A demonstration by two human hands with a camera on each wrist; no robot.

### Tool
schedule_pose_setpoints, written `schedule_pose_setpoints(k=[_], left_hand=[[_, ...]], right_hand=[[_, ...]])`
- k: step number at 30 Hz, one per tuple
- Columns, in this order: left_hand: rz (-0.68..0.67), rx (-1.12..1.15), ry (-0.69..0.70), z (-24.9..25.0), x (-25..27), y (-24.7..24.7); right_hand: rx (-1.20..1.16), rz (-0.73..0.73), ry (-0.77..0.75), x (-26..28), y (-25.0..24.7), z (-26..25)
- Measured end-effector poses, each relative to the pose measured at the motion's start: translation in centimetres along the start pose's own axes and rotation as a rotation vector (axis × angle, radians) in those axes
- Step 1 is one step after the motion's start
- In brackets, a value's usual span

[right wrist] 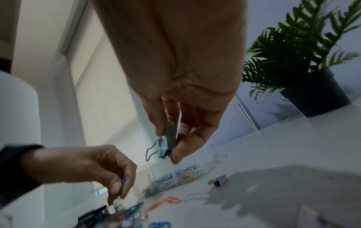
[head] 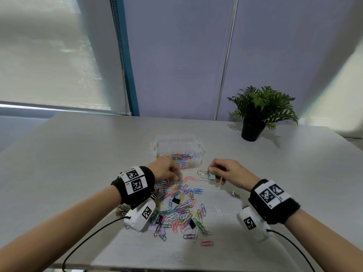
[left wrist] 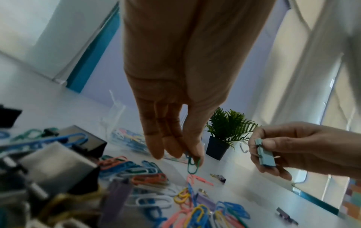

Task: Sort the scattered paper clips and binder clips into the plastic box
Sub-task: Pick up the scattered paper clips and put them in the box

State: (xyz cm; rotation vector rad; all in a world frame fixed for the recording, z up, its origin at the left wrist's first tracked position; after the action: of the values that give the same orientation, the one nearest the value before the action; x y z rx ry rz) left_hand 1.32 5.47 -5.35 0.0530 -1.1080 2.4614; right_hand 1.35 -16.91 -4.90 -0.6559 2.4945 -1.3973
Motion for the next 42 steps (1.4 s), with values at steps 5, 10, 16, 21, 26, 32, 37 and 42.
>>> schedule_pose_setpoints(k=[5, 10, 16, 21, 26, 32, 37, 42], left_hand=[[-0.046, -0.172, -0.008, 0.1, 0.5, 0.2], [-0.062, -0.270, 0.015, 0.1, 1.2, 1.0], [-0.066, -0.377, 0.087, 1.5, 1.1, 2.2], [-0.086, -0.432, 0.116, 2.9, 0.7, 3.3], [-0.121, -0.432, 0.127, 3.9, 1.0, 3.6], [-0.169, -0.469, 0.118, 4.4, 1.7, 4.7], [-0.166, -0.447, 0.149, 3.6, 2.8, 4.8], [-0.190, -0.429, 0.100, 3.0, 3.4, 5.6]], right_hand=[[0.609, 0.078, 0.007, -0.2, 1.7, 0.7], [0.857, 0.075, -0.112, 0.5, 3.5, 0.1], [0.846, -0.032, -0.282, 0.1, 4.7, -3.4], [0.851, -0.192, -0.282, -0.7, 5.7, -4.2], [0.817, -0.157, -0.239, -0.6, 4.2, -2.4], [0.624, -0.314, -0.189, 1.9, 3.5, -3.2], [0.705, -0.416, -0.150, 4.6, 4.4, -2.6], [0.648, -0.363, -0.093, 5.4, 5.7, -3.0]])
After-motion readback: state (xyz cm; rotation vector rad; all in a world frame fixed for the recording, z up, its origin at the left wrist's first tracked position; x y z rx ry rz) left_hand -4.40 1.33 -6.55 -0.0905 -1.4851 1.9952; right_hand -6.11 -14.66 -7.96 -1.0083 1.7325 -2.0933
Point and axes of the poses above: each hand's wrist, its own x-axis away from the middle knuckle, its own y-axis out of the palm, z = x × y, the point moved 2 cm from there along -x, towards the middle knuckle, and after that the axes turned 13 degrees about x, right-handed, at the moved point
